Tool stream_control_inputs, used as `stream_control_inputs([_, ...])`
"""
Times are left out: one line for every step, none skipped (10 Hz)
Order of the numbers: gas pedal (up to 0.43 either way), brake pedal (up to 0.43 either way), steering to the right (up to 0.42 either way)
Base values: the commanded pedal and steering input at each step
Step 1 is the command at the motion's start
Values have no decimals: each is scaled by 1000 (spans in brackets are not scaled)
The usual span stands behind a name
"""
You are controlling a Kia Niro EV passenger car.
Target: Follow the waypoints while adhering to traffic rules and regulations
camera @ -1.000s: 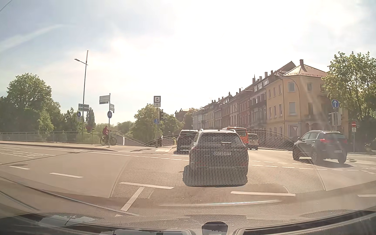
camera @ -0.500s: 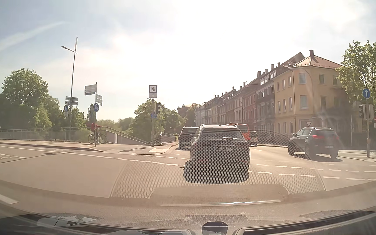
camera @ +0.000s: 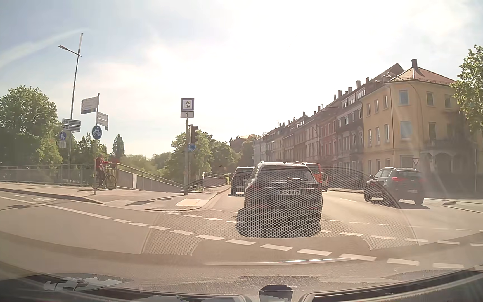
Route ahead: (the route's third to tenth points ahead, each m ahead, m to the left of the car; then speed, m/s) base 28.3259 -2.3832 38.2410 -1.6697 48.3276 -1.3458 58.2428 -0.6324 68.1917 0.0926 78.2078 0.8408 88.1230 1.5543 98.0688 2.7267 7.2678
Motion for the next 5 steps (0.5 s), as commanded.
stream_control_inputs([20, 0, -8])
stream_control_inputs([20, 0, -9])
stream_control_inputs([28, 0, -10])
stream_control_inputs([59, 0, -9])
stream_control_inputs([79, 0, -8])
